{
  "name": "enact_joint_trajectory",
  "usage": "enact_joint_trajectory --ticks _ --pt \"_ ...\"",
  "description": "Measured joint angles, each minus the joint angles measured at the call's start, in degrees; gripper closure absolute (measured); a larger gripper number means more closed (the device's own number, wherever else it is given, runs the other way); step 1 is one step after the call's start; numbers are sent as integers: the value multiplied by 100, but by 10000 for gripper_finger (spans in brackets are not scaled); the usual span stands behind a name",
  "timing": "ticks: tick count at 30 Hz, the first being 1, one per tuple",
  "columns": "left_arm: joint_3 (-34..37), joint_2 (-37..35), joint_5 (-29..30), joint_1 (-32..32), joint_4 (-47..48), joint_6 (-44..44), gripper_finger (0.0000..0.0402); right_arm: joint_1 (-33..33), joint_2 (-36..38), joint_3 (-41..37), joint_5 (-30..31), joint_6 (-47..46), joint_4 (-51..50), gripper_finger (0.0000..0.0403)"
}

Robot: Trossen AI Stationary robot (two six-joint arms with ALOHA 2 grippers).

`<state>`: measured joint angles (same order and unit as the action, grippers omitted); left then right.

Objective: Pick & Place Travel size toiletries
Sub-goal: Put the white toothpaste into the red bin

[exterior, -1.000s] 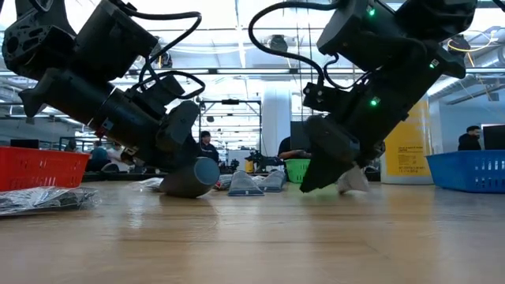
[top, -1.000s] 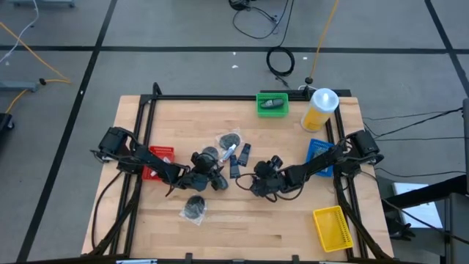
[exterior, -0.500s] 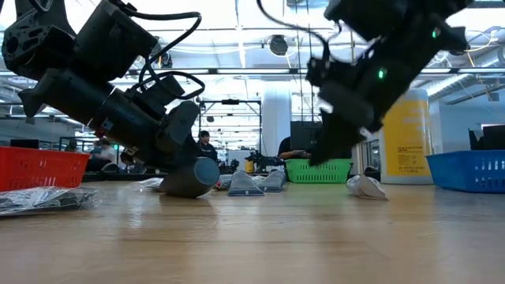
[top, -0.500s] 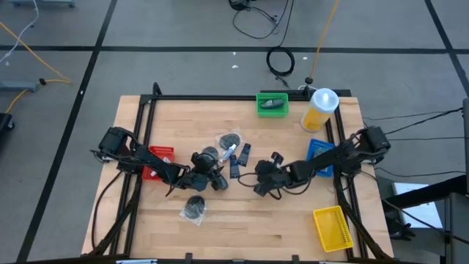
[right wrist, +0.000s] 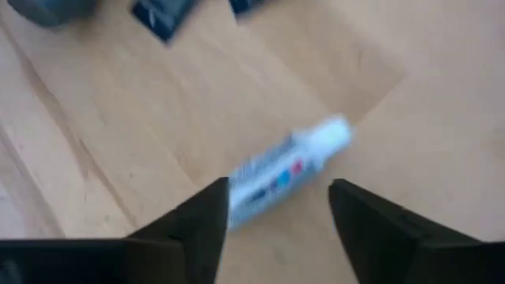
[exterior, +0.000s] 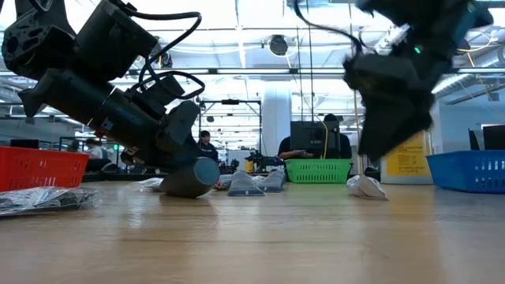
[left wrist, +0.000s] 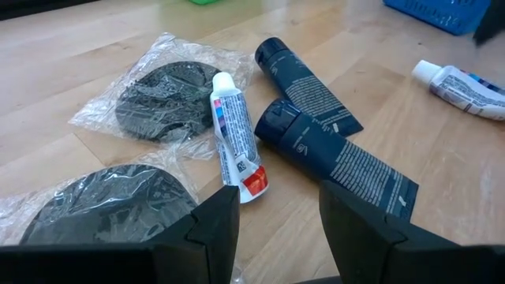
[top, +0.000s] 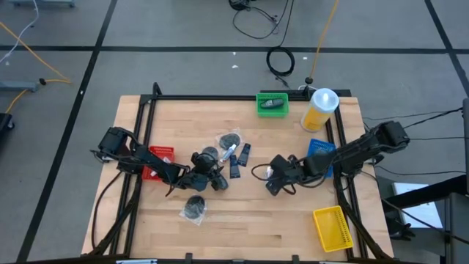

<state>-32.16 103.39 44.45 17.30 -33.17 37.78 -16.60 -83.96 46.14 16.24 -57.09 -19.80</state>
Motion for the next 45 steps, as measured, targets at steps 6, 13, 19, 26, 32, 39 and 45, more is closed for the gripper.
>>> enact_joint_trajectory --ticks 6,13,19,26,32,39,45 --pt "0 0 0 0 -2 -1 229 1 -250 -1046 -106 -214 2303 129" --pt "1 0 0 0 -45 -2 229 6 -872 -1324 521 1042 3891 164" --pt "2 0 0 0 -47 -2 229 -25 -1608 -1281 691 2853 4864 219" --pt "2 0 0 0 -52 -2 229 100 -1660 -1282 703 3904 5689 300" --pt "2 0 21 0 -297 -139 229 388 -1660 -1278 343 5026 7000 376" --pt "0 -2 52 -7 -1195 -1070 229 569 -950 -1298 -307 5653 6082 381" --pt "0 -2 26 -92 -1282 -1222 229 522 222 -1315 -303 5144 3412 295"
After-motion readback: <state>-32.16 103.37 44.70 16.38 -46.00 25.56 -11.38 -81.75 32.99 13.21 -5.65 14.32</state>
